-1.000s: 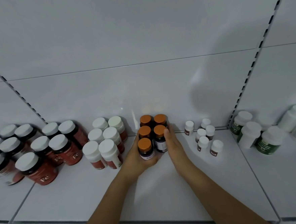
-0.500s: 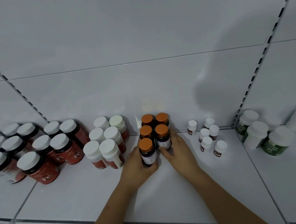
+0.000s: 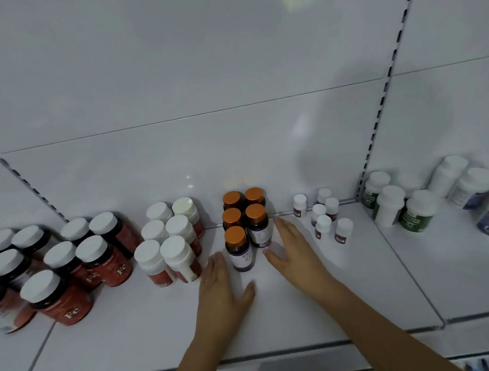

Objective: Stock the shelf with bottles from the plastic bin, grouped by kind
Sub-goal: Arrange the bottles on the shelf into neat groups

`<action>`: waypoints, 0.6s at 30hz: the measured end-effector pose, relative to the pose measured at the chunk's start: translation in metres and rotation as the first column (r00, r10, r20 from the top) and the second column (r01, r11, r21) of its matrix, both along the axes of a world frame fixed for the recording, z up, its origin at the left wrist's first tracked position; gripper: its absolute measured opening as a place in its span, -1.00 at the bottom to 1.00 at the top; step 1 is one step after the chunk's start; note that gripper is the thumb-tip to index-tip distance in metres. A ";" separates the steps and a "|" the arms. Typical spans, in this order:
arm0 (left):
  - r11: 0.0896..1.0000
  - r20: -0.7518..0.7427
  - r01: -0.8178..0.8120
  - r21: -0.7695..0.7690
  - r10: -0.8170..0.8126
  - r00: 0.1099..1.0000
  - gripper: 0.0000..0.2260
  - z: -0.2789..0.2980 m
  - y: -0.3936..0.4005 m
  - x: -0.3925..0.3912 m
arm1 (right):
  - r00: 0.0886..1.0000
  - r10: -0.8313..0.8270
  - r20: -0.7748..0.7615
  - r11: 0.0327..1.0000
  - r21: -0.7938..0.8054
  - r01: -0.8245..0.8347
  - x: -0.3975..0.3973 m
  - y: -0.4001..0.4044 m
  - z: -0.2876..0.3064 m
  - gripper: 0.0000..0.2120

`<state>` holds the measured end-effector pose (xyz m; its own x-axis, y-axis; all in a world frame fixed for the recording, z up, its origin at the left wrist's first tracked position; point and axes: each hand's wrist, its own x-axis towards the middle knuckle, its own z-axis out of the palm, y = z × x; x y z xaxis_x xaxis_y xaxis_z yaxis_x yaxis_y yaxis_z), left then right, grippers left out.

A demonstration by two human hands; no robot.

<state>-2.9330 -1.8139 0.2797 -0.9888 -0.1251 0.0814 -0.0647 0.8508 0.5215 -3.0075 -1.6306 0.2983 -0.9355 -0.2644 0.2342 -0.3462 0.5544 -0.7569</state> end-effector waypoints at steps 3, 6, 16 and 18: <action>1.000 -0.111 0.012 0.000 -0.012 0.994 -0.47 0.000 -0.001 0.038 | 0.996 -0.086 -0.008 0.996 -0.032 0.086 0.031 0.020 0.011 -0.49; 0.997 -0.238 0.058 0.042 -0.046 0.970 -0.68 0.004 0.012 0.044 | 0.977 -0.200 -0.078 0.978 -0.071 0.195 0.048 0.041 0.027 -0.62; 0.909 -0.252 0.367 0.197 -0.315 0.915 -0.58 0.023 0.097 -0.006 | 0.882 -0.468 -0.048 0.880 0.067 0.470 0.071 0.107 0.028 -0.54; 0.911 -0.224 0.361 0.197 -0.317 0.922 -0.47 0.022 0.107 -0.019 | 0.893 -0.450 -0.016 0.886 0.118 0.449 0.064 0.116 0.025 -0.51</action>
